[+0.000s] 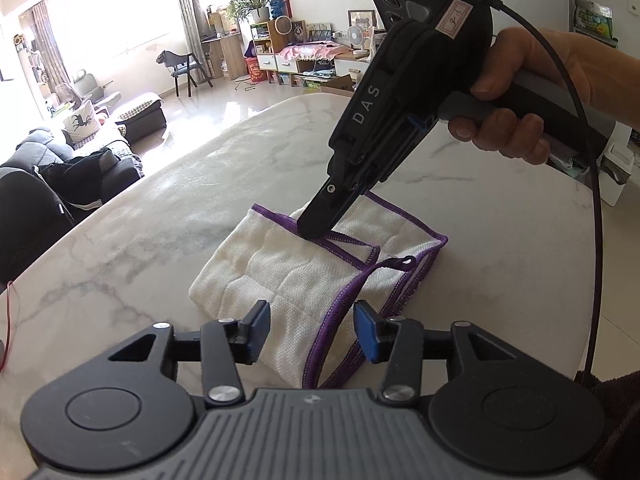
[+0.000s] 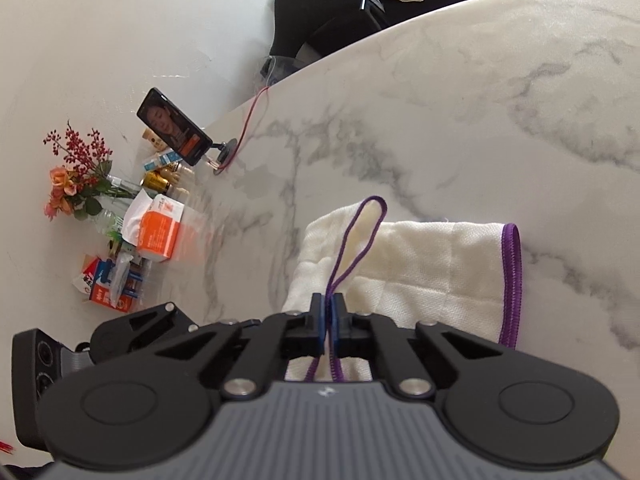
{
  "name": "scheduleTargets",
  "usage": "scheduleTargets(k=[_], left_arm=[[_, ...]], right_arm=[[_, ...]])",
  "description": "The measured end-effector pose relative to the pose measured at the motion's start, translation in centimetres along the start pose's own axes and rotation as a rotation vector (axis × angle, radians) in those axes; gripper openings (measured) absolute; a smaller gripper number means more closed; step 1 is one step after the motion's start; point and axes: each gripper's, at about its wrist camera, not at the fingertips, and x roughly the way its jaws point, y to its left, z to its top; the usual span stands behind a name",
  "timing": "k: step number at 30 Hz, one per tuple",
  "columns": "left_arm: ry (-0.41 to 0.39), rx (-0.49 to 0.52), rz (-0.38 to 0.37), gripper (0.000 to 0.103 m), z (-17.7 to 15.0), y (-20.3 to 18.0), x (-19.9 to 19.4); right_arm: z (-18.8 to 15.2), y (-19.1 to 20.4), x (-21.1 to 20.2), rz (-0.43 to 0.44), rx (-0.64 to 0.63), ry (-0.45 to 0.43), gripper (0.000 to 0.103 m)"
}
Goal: Fold towel
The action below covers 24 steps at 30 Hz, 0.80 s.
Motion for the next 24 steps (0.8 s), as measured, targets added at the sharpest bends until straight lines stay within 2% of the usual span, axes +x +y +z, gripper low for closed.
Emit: scheduleTargets(k=[7,12,18,24], left_arm=[[0.015,-0.018,-0.002,0.059,-0.1,0.1,0.5],[0.0,-0.007,-0.033,0.061,0.0,-0.3,-0.1],[-0.033,-0.069,-0.091,0.068,0.2,0.8,-1.0],[-0.023,-0.119,-0.083,0.069,0.3,1.9,-0.7]], right_arm=[[-0.1,-0.1,-0.8,-0.009,0.0,-0.02,0.004],[-0.3,-0.3,-1.5,-0.015,0.004,-0.028,0.004],[-0.8,-1.2,-2.6,-0.016,0.022,-0.049,0.004],[-1.6,-2.3,-4.5,-0.02,0.047,-0.085,0.004]])
